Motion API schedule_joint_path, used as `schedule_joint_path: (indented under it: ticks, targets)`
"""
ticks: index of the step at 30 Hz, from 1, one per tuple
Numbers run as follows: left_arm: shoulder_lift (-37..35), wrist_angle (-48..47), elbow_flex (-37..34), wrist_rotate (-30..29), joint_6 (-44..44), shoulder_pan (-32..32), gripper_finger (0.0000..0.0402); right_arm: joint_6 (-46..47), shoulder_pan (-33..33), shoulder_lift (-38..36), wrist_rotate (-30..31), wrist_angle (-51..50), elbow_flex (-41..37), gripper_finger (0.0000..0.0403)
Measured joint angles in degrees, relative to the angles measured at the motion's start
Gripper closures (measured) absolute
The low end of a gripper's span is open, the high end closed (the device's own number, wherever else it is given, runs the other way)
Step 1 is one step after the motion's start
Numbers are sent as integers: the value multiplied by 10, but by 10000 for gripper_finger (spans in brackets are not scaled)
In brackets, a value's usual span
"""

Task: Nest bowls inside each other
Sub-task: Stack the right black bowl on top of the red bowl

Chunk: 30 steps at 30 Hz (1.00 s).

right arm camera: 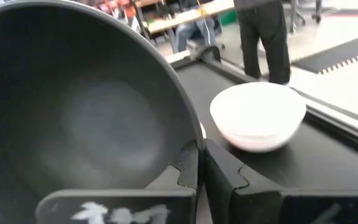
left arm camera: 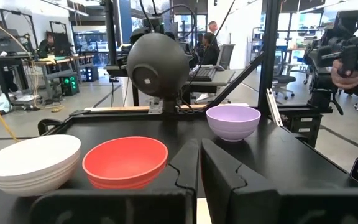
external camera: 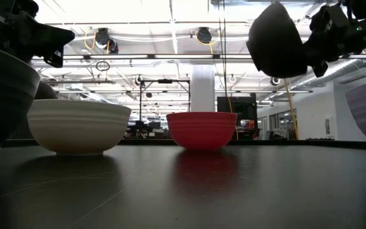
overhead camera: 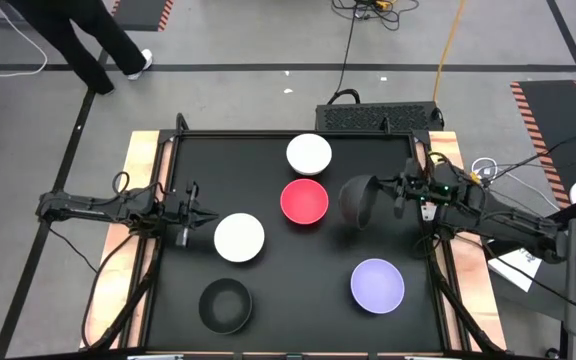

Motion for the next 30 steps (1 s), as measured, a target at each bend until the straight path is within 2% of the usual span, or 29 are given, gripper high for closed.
schedule_joint_path:
  ticks: [7, 20, 28, 30]
  targets:
    - [0, 4, 0, 0, 0, 0, 380, 29, 0, 5, -38, 113, -29, 401]
    - [0, -1, 0, 0, 13, 0, 380, -1, -3, 87, -60, 327, -52, 401]
    - [0, -1, 0, 0, 13, 0, 380, -8, -36, 130, -74, 362, -52, 401]
    - [0, -1, 0, 0, 13, 0, 380, -9, -48, 146, -101, 379, -46, 401]
